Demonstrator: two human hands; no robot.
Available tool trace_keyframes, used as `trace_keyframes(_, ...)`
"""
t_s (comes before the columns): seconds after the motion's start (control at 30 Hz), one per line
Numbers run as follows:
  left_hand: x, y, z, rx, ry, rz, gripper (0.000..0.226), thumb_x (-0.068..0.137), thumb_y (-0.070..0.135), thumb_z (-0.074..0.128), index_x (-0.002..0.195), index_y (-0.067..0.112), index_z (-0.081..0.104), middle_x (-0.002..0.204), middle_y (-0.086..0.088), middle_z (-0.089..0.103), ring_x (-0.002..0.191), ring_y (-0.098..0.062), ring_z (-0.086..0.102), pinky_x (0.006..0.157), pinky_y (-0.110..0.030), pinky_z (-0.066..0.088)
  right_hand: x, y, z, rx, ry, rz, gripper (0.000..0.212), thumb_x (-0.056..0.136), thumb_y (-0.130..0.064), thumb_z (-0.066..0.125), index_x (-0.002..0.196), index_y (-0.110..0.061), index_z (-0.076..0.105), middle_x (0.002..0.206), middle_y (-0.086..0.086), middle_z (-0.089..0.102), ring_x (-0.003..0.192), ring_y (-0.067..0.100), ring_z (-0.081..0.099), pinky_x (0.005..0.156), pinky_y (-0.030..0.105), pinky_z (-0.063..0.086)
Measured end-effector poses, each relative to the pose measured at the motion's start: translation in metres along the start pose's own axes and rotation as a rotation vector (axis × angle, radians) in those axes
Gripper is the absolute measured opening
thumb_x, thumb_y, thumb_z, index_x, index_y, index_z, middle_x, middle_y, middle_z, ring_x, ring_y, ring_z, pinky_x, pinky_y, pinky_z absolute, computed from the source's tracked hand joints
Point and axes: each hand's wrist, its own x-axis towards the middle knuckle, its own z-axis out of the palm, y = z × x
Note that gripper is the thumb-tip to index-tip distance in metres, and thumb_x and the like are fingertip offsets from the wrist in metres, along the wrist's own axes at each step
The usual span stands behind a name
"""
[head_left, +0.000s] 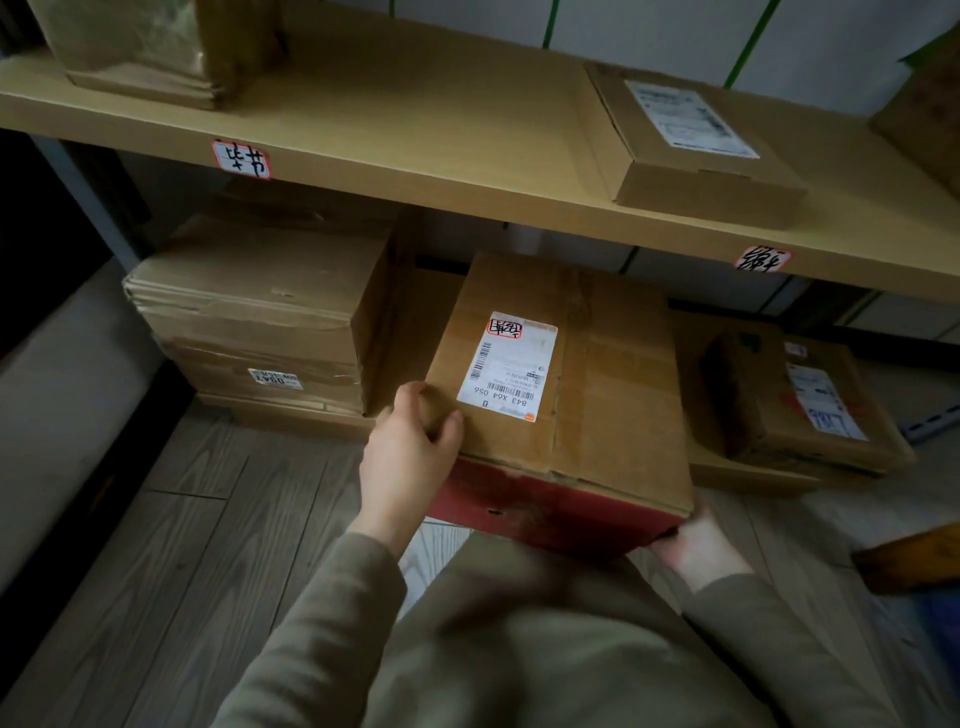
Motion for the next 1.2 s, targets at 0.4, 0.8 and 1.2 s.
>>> trace_keyframes(0.4,0.080,0.037,0.021,-0.155,-0.328,-0.336,0.068,0.081,0.049,0.064,0.132,0.009,0.044,0.117,-0.009,0.060,0.099,-0.026,0.060,0.086,-0.038,0.051,0.022,-0.057,0.013,-0.228,-0.131,-0.053,0.049,0.091,-0.061,0.037,0.086,-0.021,0.067,0.065,0.002,0.073,0.073,0.021,0.070,0.062,0.031,0.051)
trace_keyframes(0.8,-0.008,0.238,0.017,-0.031,-0.781,-0.373,0.021,0.088,0.031,0.060,0.097,0.013,0.066,0.083,-0.008,0.068,0.074,-0.022,0.063,0.063,-0.028,0.047,-0.130,-0.163,-0.114,0.045,0.044,0.260,0.044,0.099,-0.043,0.036,0.096,-0.013,0.068,0.079,0.008,0.074,0.070,0.020,0.070,0.062,0.029,0.056)
trace_keyframes(1.2,-0.245,0.436,0.122,0.382,-1.322,-0.115,0.051,0.081,0.046,0.065,0.110,0.004,0.064,0.102,-0.015,0.070,0.091,-0.031,0.067,0.090,-0.042,0.052,-0.386,-0.188,-0.357,0.690,0.529,0.216,0.045,0.096,-0.049,0.038,0.107,-0.013,0.063,0.087,0.015,0.072,0.080,0.028,0.069,0.070,0.039,0.053)
